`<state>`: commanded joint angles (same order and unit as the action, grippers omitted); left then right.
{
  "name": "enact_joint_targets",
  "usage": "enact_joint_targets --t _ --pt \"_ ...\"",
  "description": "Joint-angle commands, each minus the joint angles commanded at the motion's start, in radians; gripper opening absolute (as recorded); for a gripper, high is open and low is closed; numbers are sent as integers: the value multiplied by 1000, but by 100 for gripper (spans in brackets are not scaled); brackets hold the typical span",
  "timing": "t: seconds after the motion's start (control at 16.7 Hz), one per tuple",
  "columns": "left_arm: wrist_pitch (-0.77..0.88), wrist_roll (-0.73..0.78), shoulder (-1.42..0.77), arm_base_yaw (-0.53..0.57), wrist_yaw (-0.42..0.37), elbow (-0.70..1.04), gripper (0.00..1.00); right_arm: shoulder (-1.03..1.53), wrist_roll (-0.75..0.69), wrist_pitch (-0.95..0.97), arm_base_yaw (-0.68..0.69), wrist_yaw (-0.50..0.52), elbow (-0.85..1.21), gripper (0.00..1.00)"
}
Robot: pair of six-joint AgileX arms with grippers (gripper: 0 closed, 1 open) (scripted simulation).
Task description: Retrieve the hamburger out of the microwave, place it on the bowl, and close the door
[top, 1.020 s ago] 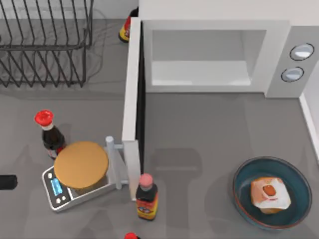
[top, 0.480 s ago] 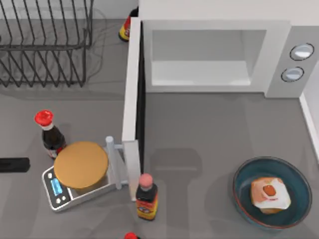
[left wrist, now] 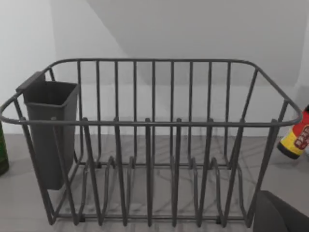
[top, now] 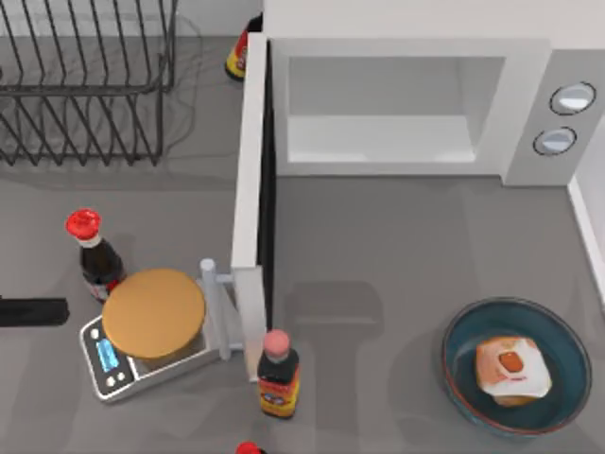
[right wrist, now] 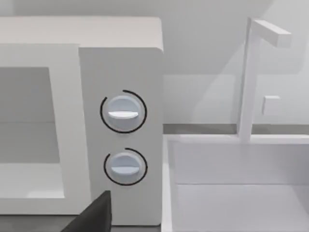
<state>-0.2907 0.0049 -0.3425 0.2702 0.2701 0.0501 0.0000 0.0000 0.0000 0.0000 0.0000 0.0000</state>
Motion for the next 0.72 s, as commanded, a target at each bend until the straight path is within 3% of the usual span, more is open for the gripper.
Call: enact_joint_targets --t 0.24,0.6,0.72 --pt "-44 0 -36 139 139 -8 0 0 0 0 0 0 0 100" --pt "-44 0 -33 153 153 -7 0 0 0 0 0 0 0 100" --pt "-9 -1 4 192 192 -8 0 0 0 0 0 0 0 100"
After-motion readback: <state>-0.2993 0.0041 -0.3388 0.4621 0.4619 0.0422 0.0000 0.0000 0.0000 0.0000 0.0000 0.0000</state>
